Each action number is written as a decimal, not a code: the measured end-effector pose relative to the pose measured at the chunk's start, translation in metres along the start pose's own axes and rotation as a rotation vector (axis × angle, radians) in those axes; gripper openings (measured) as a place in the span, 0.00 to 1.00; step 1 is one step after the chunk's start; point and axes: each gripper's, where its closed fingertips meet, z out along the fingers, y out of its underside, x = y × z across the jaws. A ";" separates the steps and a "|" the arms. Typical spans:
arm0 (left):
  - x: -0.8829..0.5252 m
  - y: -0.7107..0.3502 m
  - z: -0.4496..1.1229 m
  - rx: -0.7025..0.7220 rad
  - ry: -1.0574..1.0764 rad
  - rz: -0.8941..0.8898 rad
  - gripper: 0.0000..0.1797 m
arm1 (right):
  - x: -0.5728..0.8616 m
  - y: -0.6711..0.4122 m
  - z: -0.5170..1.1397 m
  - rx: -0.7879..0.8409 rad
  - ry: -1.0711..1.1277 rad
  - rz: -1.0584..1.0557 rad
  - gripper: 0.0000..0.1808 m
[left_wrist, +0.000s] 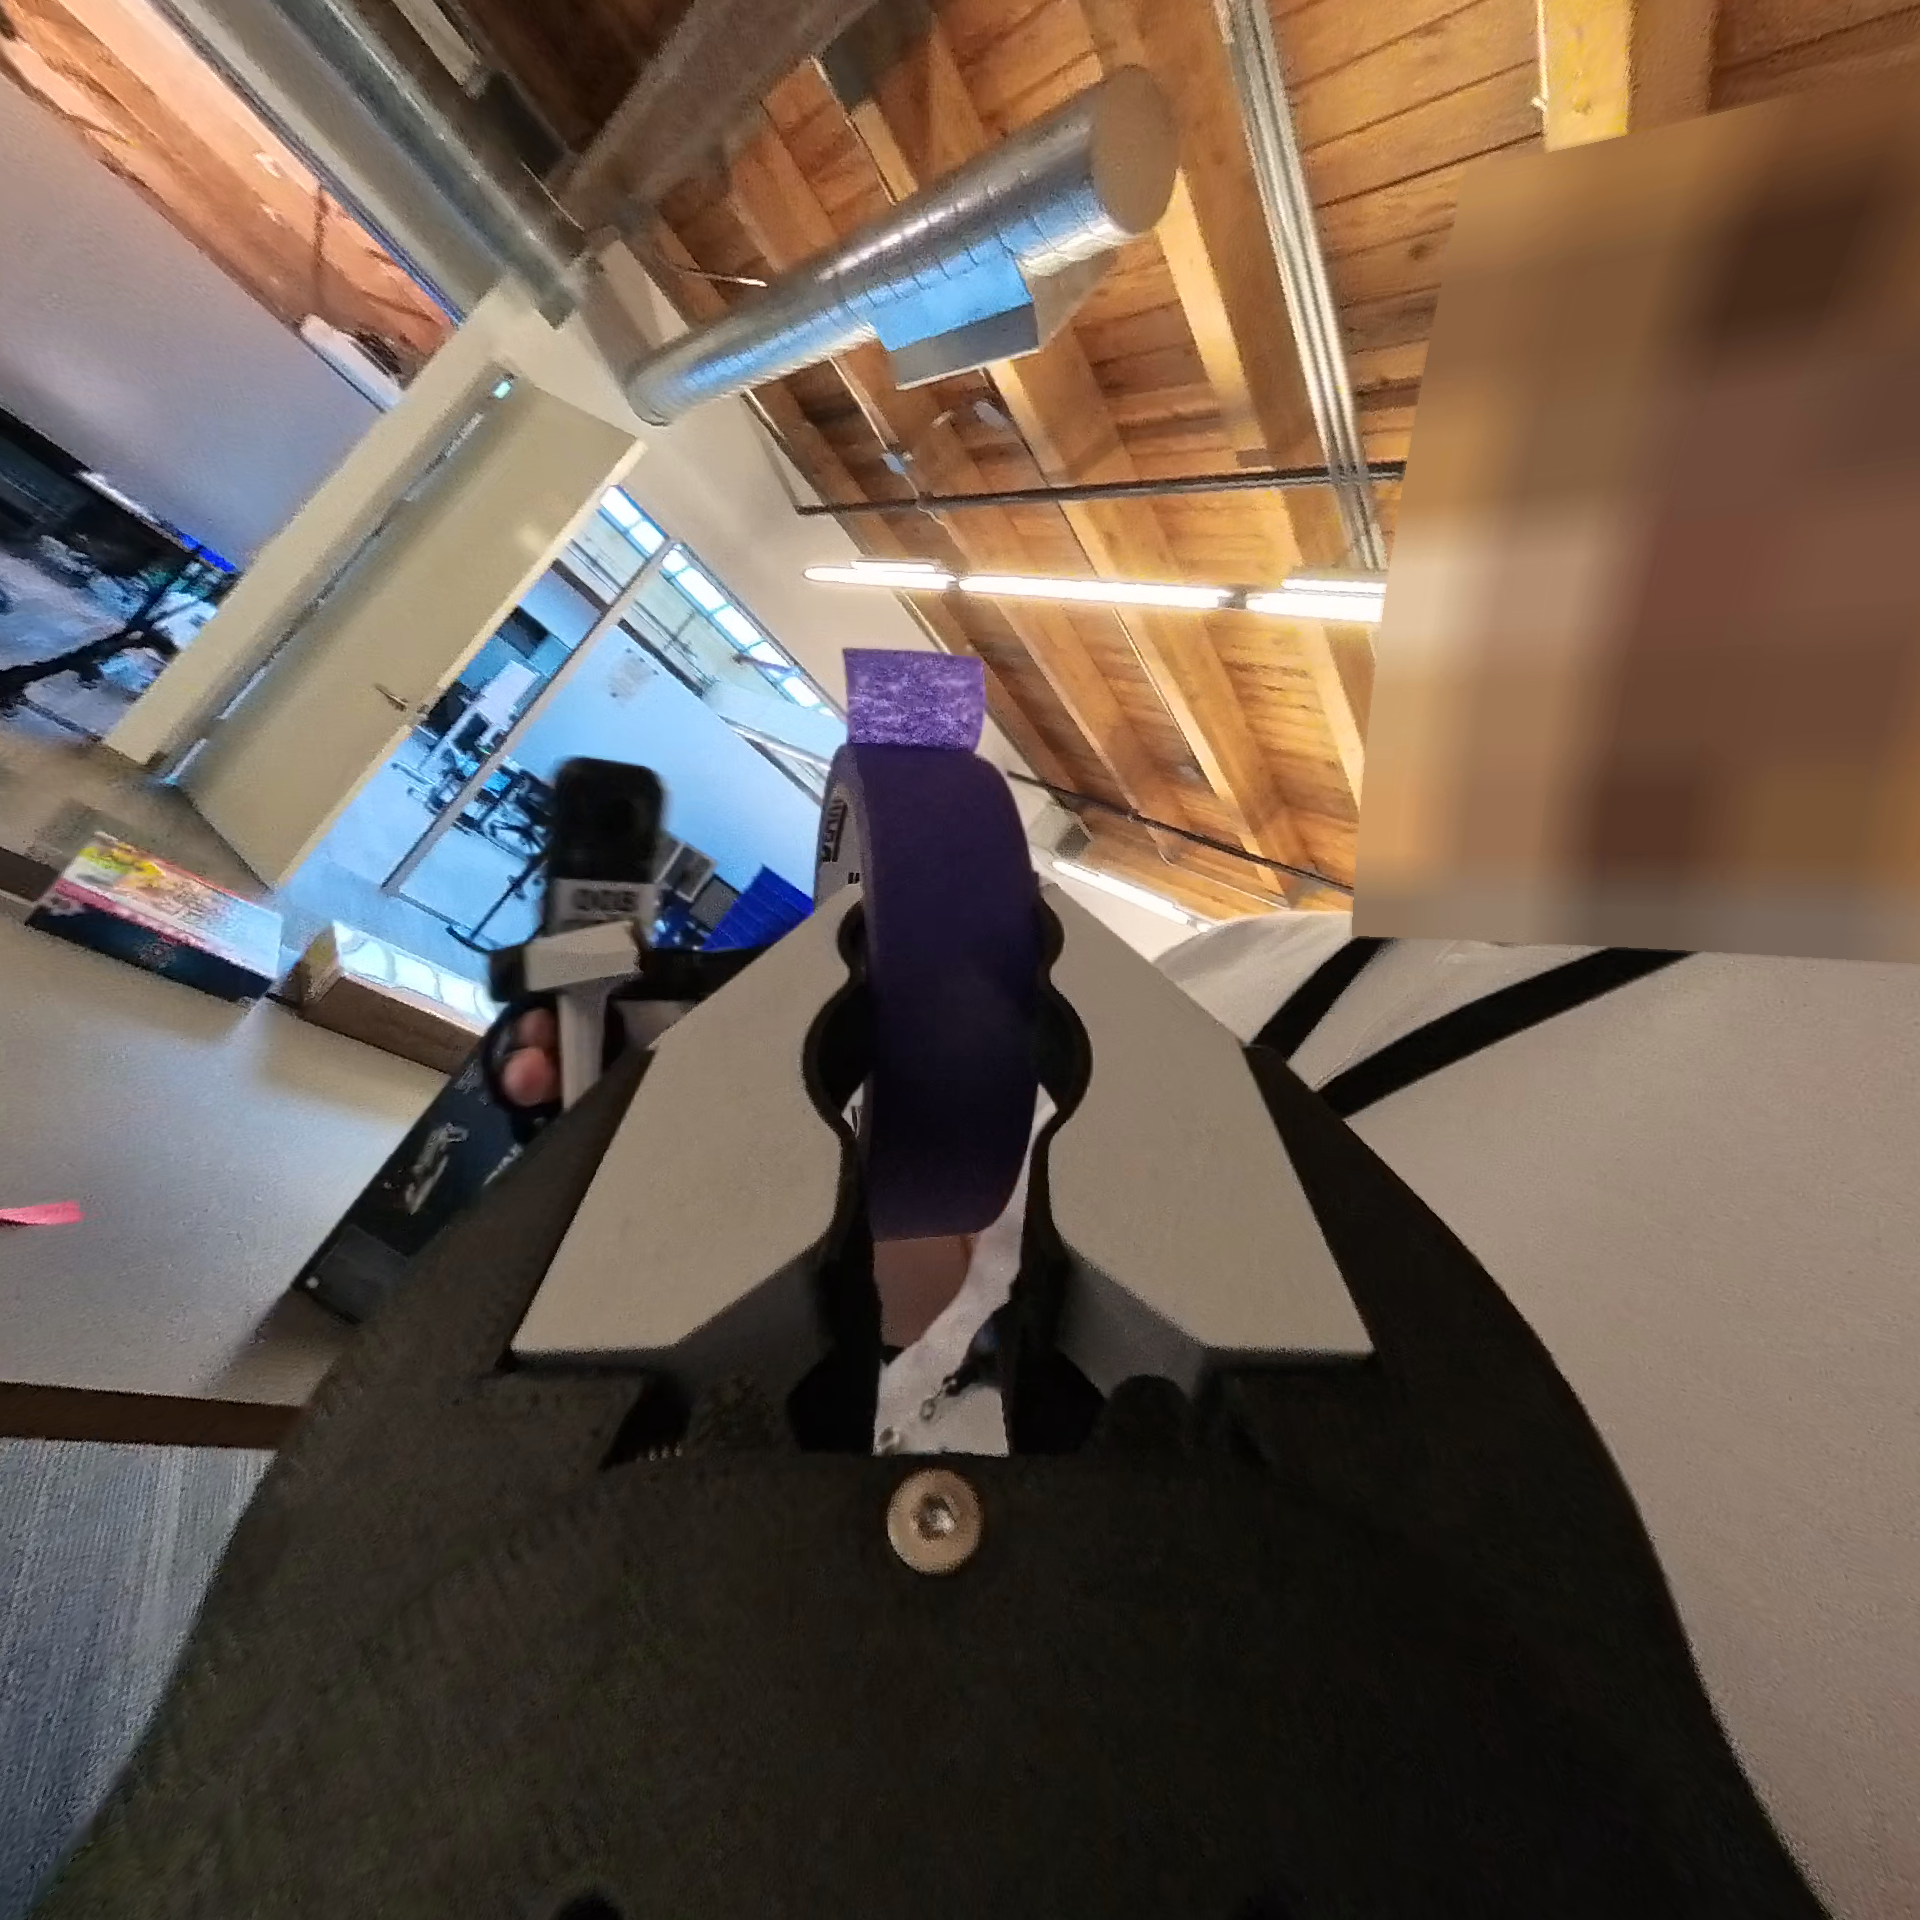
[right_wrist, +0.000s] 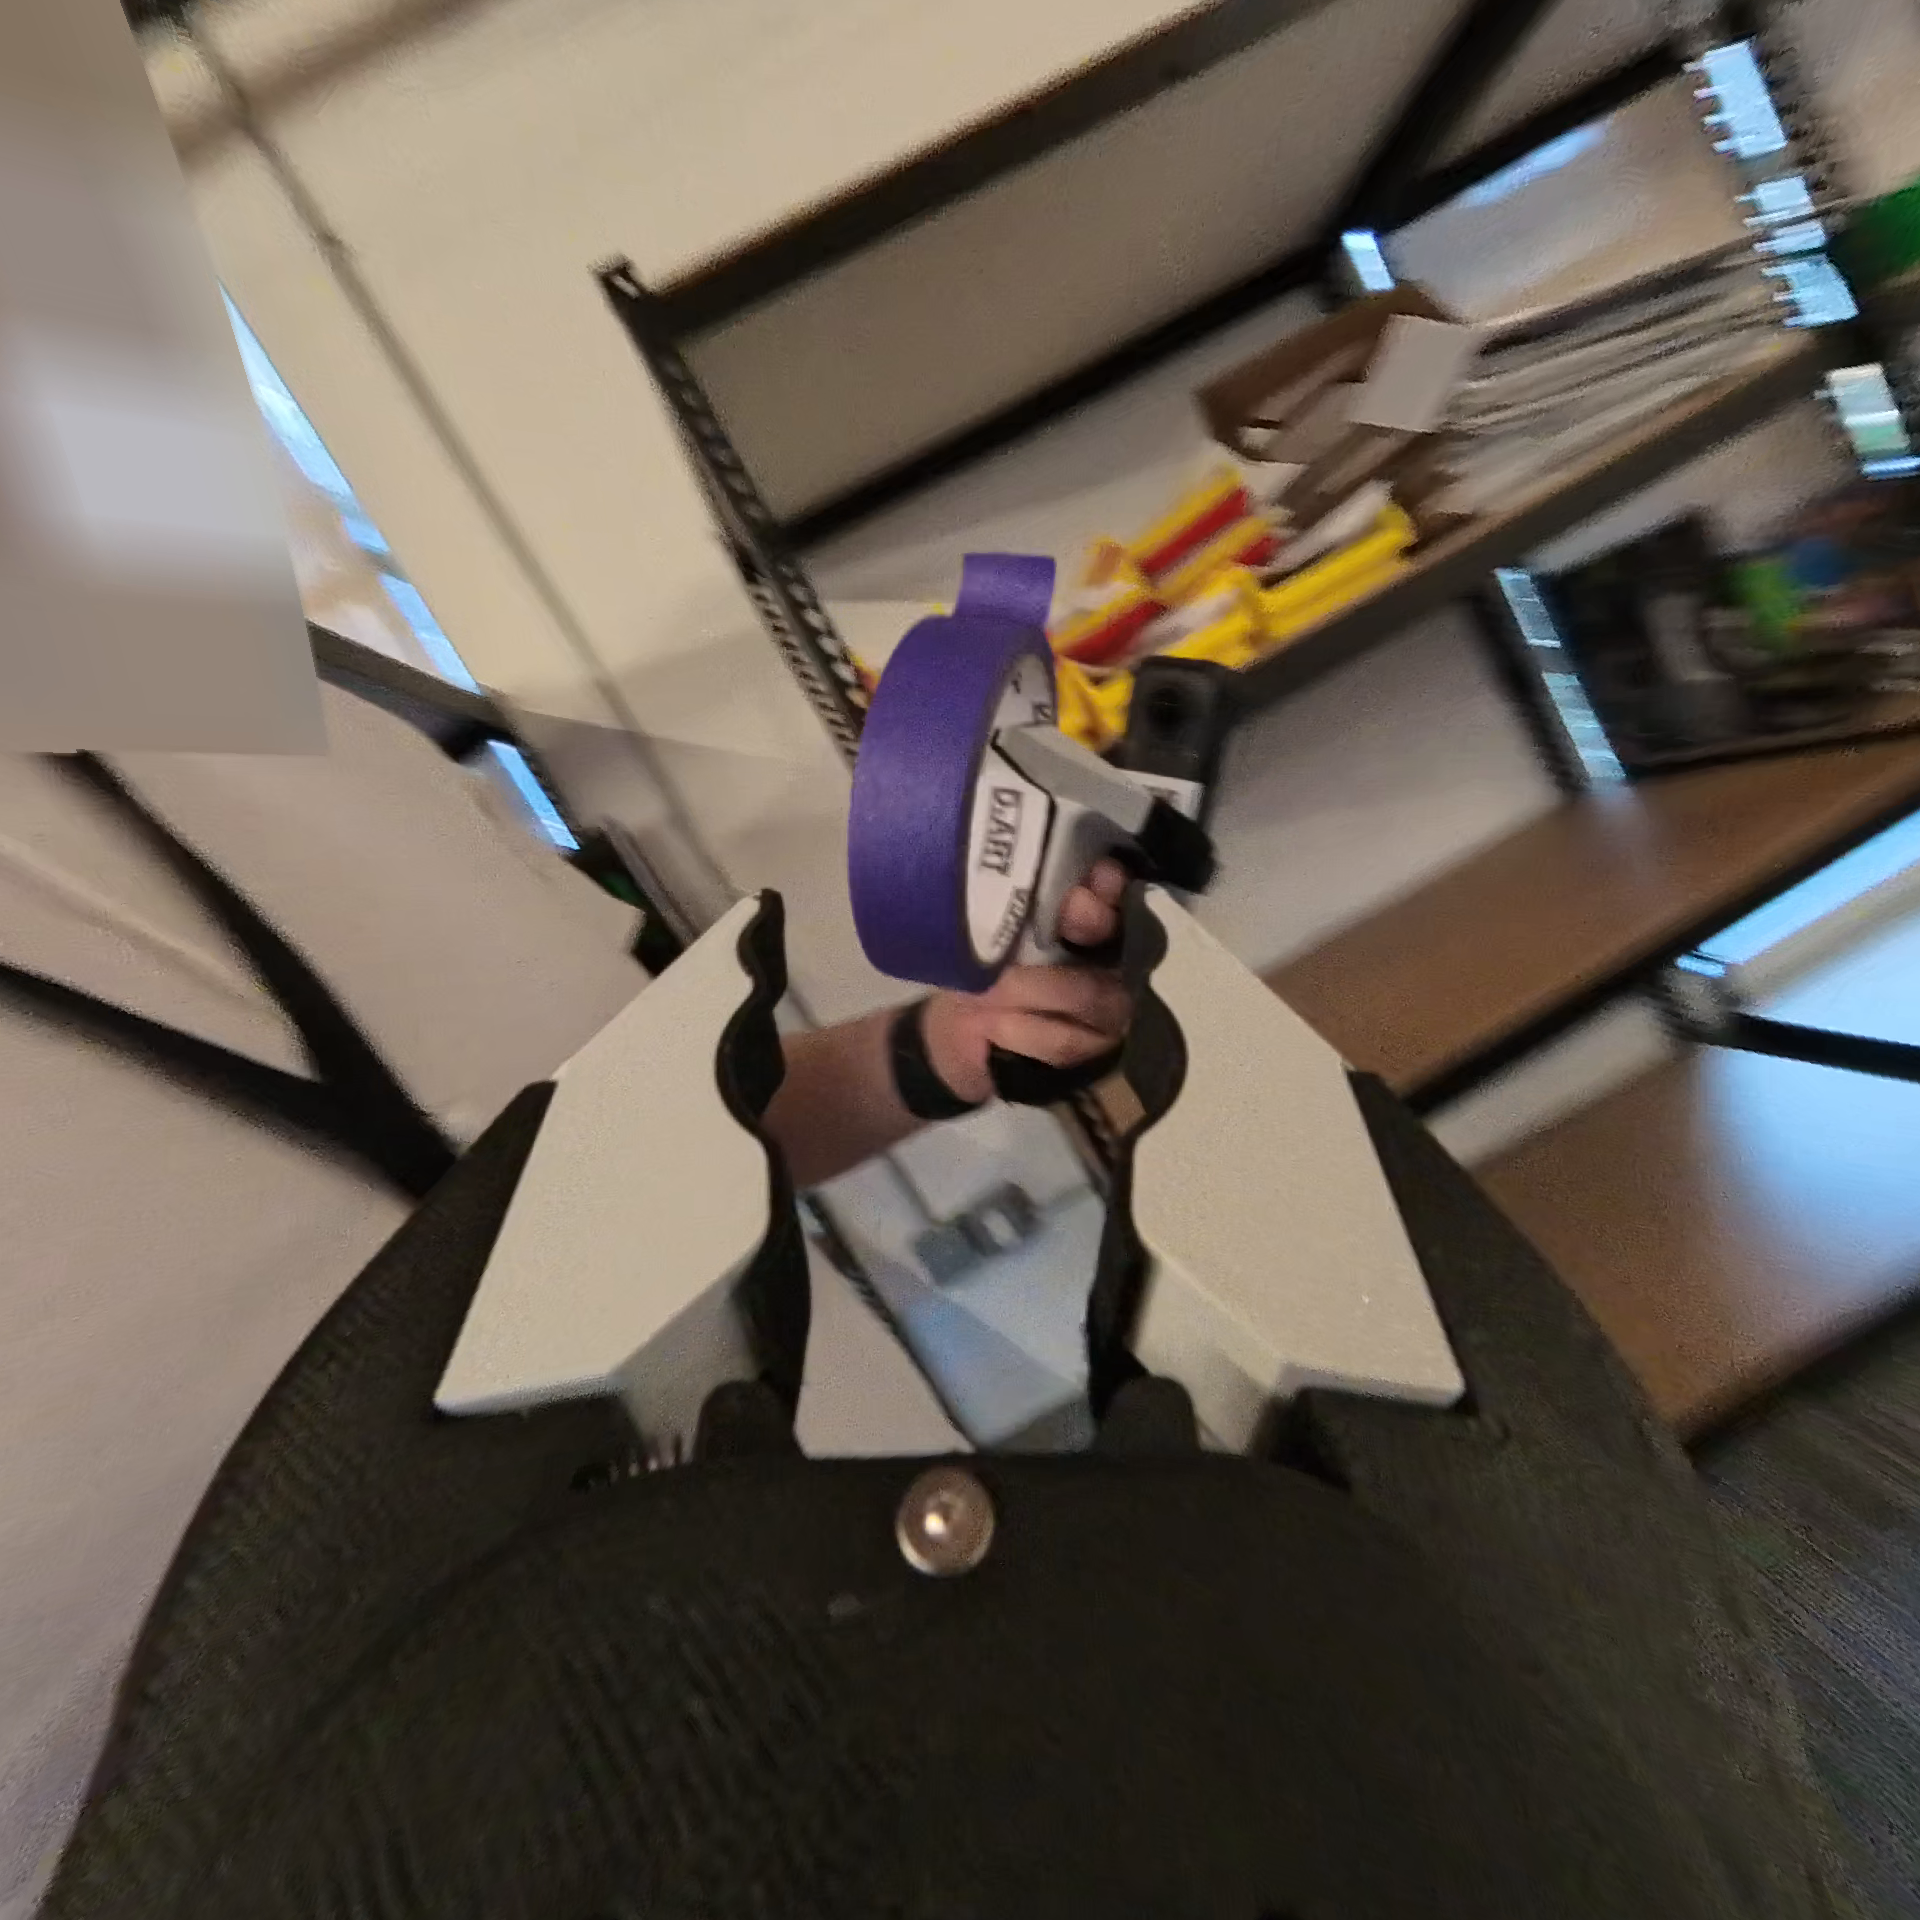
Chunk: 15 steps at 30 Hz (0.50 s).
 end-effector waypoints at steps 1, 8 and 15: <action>0.000 -0.016 -0.011 -0.016 0.014 -0.004 0.13 | 0.014 -0.007 0.022 0.018 -0.077 0.047 0.36; -0.027 -0.120 -0.058 -0.065 0.168 -0.061 0.13 | 0.064 -0.071 0.133 0.022 -0.639 0.263 0.27; -0.128 -0.208 -0.081 0.013 0.357 -0.185 0.13 | 0.162 -0.117 0.148 -0.056 -0.709 0.264 0.07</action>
